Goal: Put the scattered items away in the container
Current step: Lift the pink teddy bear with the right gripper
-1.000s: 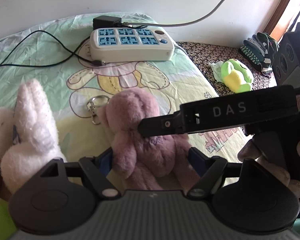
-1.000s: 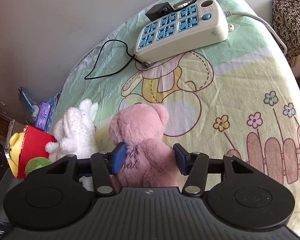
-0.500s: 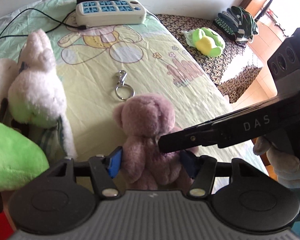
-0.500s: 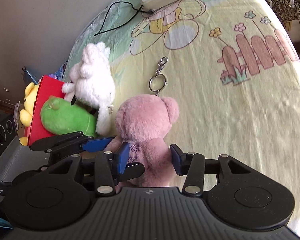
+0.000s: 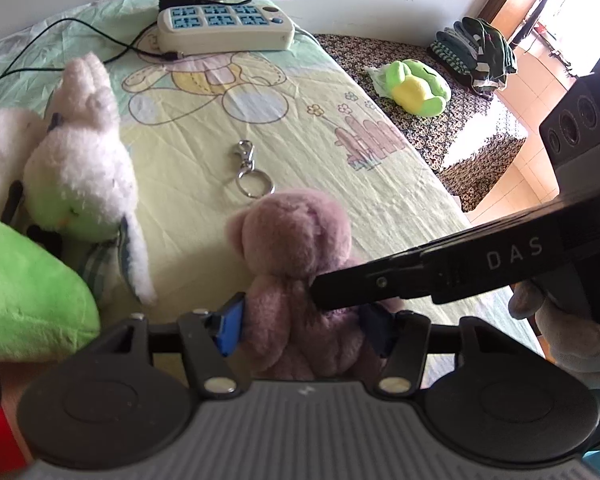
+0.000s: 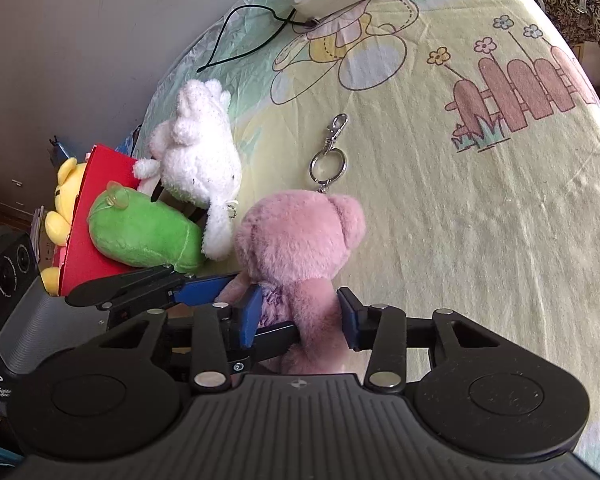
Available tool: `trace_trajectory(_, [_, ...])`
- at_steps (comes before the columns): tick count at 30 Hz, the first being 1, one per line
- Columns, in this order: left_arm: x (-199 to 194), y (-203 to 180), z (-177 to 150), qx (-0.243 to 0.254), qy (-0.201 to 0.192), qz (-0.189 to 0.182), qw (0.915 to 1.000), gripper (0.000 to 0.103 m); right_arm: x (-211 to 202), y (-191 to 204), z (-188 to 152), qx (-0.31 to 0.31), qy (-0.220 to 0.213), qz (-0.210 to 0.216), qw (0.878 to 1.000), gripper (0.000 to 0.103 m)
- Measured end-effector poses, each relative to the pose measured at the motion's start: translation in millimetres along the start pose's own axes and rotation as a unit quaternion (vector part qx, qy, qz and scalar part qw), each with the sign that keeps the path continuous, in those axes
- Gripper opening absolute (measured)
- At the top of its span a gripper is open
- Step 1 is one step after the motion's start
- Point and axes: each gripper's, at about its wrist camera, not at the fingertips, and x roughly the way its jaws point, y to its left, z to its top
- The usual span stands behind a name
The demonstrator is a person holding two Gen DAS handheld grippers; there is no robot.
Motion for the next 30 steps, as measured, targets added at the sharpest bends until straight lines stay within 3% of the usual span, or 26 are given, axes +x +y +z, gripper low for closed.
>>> trace_trajectory(8, [-18.3, -14.1, -7.5, 0.006, -0.008, 0.024, 0.9997, 0.056, -8.0, 16.0, -14.5, 0.005, -0.016, -0.018, 1.000, 0.042])
trace_trajectory(12, [-32.8, -17.5, -7.3, 0.011, -0.019, 0.025, 0.9994, 0.056, -19.6, 29.3, -20.8, 0.004, -0.042, -0.021, 0.999, 0.042])
trace_trajectory(17, [-28.2, -12.6, -18.0, 0.012, -0.001, 0.014, 0.9998, 0.058, -19.9, 35.4, -32.1, 0.010, -0.051, -0.038, 0.998, 0.041])
trace_trajectory(20, [-26.2, -3.4, -30.2, -0.001, 0.008, 0.011, 0.9999, 0.062, -14.7, 35.4, -43.1, 0.030, -0.047, -0.068, 0.996, 0.024])
trace_trajectory(26, [-54.5, -4.0, -51.8, 0.025, -0.027, 0.037, 0.9987, 0.061, -11.8, 37.9, -55.1, 0.045, -0.054, -0.072, 0.995, 0.027])
trace_trajectory(30, [-61.9, -7.1, -56.5, 0.027, -0.033, 0.029, 0.9987, 0.056, -10.7, 42.9, -56.9, 0.042, -0.055, -0.067, 0.995, 0.028])
